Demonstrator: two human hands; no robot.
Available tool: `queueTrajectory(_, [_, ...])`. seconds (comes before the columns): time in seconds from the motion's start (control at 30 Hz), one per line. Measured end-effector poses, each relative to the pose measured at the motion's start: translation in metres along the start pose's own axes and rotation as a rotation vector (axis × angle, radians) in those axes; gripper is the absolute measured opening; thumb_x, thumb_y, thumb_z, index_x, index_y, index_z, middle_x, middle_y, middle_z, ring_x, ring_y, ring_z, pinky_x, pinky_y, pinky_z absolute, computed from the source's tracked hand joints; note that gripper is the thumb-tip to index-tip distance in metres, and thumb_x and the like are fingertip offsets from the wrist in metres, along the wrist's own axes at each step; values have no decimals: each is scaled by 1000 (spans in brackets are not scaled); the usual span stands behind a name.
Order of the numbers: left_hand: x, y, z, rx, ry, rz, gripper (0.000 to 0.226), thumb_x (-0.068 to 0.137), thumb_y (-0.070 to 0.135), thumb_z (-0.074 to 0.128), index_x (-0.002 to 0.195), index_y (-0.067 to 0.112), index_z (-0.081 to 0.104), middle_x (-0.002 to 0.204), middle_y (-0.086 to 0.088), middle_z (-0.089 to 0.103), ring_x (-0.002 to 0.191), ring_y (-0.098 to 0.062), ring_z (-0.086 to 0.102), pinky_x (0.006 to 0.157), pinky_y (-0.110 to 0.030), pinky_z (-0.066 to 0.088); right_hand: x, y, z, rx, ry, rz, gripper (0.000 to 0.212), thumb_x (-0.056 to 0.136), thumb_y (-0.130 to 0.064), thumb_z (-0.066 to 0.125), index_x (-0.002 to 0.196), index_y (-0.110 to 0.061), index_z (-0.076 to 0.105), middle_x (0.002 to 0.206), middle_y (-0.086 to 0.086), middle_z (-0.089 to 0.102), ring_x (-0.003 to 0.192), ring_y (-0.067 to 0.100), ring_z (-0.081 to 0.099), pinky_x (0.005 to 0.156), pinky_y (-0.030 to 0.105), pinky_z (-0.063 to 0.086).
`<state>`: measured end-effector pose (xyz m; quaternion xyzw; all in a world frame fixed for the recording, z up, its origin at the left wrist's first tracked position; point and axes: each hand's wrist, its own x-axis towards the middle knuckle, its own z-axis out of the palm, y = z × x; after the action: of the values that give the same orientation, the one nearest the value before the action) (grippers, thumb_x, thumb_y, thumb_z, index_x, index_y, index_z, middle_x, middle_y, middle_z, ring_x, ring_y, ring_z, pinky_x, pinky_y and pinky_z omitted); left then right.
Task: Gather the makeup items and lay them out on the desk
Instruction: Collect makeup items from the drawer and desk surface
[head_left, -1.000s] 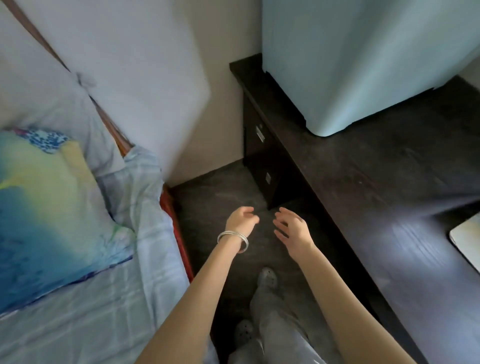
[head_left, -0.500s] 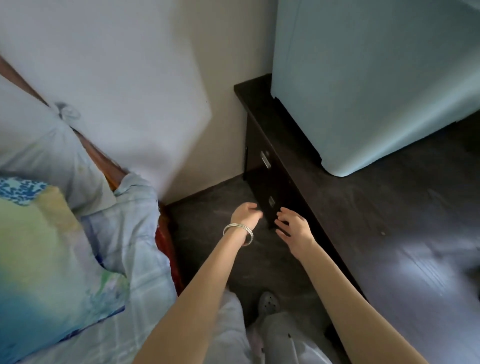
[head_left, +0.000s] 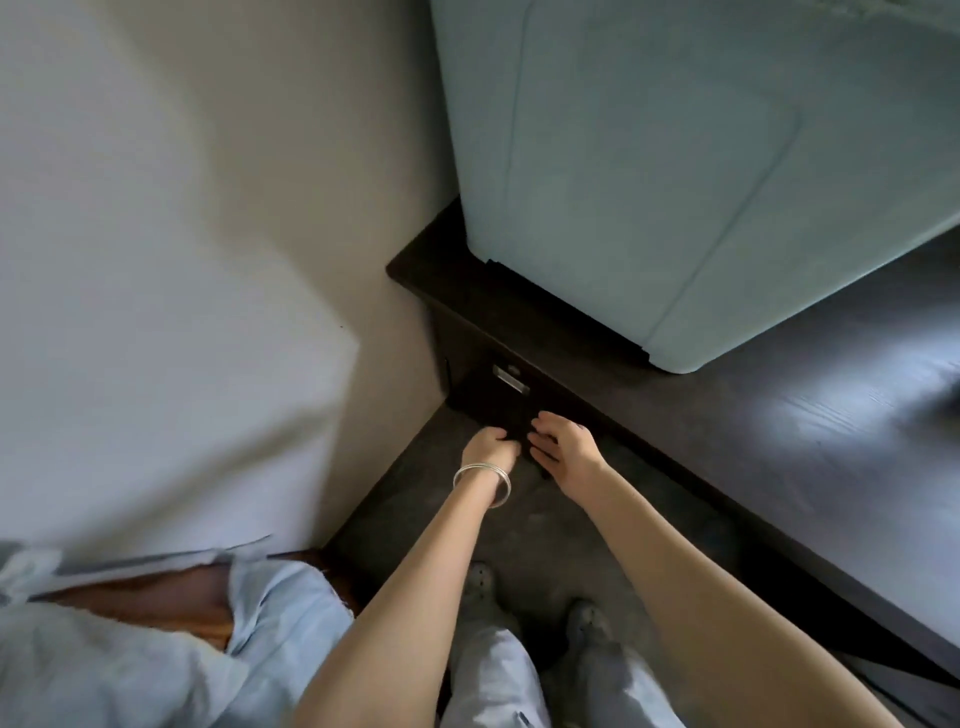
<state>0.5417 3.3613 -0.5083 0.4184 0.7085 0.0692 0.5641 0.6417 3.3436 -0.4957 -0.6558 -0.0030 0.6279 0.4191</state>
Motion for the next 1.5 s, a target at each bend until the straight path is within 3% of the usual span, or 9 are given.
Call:
queueTrajectory(0.27, [83,11,20,73,-33,66,40,90,8,44,130,7,51,133,-16,52,123,-31,49,101,-33,37,67,15,24,149,50,72,18,94,-3,45,82,-5,57,75,10,55,69,19,55,67,27,47])
queueTrajectory(0.4, [135,13,33,13,-38,95,31,93,6,42,121,-2,54,125,-21,57,117,-33,53,86,-28,38,112,23,27,207,82,76,19,97,-5,42,90,-1,60,83,13,59,78,24,58,84,32,48])
queueTrajectory(0.57, [177,13,46,-262,-37,64,32,91,-2,43,121,-4,53,112,-13,61,113,-27,56,69,-14,36,144,21,34,151,86,4,32,97,-8,44,125,6,52,126,24,57,116,32,55,99,36,43])
queueTrajectory(0.73, [188,21,51,-470,-76,-12,23,87,-7,47,108,-9,57,80,-17,62,78,-28,63,62,-24,49,150,19,31,120,81,-9,33,99,-10,40,124,7,52,122,24,58,112,31,56,97,36,44])
queueTrajectory(0.83, [187,17,54,-451,-102,-65,33,86,-6,49,118,-13,51,97,-26,64,101,-38,62,76,-35,49,145,21,31,106,79,9,33,99,-11,40,125,6,52,126,24,57,118,33,55,102,39,43])
queueTrajectory(0.97, [183,4,45,-415,-49,-77,26,88,-1,49,109,-12,58,106,-30,64,100,-38,63,70,-29,45,135,33,35,63,51,11,31,99,-11,39,121,5,54,110,18,60,98,25,56,96,36,44])
queueTrajectory(1.13, [169,-34,29,-434,-83,-94,17,82,-9,48,76,-3,62,65,-19,59,80,-26,58,61,-30,47,119,58,44,94,-11,25,25,97,-8,40,88,-7,63,74,7,67,73,17,60,72,26,47])
queueTrajectory(1.27, [153,-62,16,-446,-39,-86,20,85,-6,51,101,-11,62,92,-28,65,93,-34,64,83,-42,50,101,87,50,84,-53,30,28,97,-7,40,81,-9,64,60,-1,70,61,10,65,63,23,50])
queueTrajectory(1.5, [129,-102,-6,-481,-58,-142,26,83,-11,51,108,-9,61,92,-19,61,88,-25,59,88,-39,49,78,131,60,79,-66,62,29,97,-8,42,78,-5,63,66,5,67,74,20,61,68,27,49])
